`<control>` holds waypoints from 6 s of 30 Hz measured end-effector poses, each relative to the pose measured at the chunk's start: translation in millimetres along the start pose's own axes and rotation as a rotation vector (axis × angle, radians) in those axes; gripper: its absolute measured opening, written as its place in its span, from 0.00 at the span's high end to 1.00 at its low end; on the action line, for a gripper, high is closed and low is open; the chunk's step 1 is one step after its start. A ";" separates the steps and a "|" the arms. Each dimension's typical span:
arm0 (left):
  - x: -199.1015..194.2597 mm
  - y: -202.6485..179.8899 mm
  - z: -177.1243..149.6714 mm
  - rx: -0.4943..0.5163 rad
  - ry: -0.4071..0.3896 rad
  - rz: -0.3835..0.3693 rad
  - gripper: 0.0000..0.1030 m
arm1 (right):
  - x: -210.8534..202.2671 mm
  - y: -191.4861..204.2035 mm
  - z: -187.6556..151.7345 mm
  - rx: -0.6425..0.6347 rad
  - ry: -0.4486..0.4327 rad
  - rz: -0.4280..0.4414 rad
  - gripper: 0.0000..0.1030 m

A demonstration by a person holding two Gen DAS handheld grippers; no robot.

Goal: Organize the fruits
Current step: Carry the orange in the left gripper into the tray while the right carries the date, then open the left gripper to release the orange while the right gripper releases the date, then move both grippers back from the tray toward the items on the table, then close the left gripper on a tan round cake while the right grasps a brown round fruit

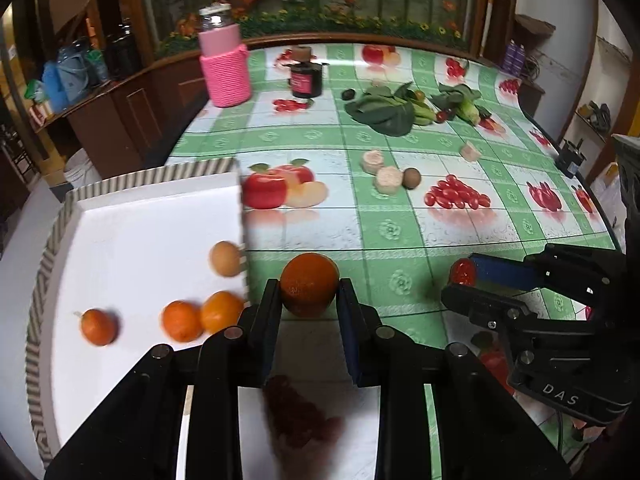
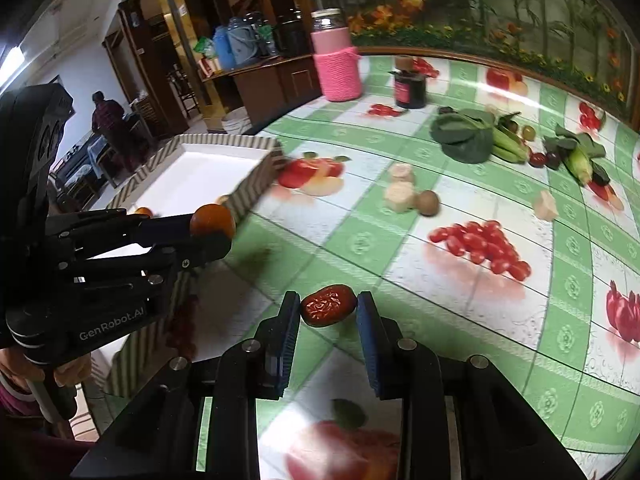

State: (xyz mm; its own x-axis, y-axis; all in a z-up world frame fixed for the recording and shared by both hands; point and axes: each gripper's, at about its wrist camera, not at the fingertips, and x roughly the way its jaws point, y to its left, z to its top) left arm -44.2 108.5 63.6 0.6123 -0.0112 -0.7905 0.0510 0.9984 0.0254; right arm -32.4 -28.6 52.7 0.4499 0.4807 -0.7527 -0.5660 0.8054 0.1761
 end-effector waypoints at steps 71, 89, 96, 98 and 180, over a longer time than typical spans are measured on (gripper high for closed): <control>-7.1 155.7 -71.5 -0.308 0.067 0.220 0.74 | 145.1 139.7 93.0 -0.251 0.124 0.116 0.63; -21.4 137.2 -60.9 -0.290 0.000 0.249 0.36 | 78.6 120.7 70.3 -0.194 0.031 0.093 0.41; -26.3 119.5 -53.6 -0.270 -0.026 0.221 0.36 | 55.0 96.3 60.6 -0.141 0.006 0.076 0.36; -26.9 113.0 -51.2 -0.264 -0.034 0.208 0.36 | 50.0 87.7 57.7 -0.126 0.004 0.063 0.35; 100.0 -55.8 77.0 0.013 0.109 -0.111 0.78 | 25.9 -125.1 30.8 0.092 -0.016 -0.058 0.77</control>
State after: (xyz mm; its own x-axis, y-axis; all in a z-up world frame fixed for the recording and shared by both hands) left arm 74.9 47.4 30.2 0.5128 -0.1145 -0.8508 0.1245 0.9905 -0.0582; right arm 71.3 -106.2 30.7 0.4914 0.4376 -0.7530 -0.4735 0.8599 0.1908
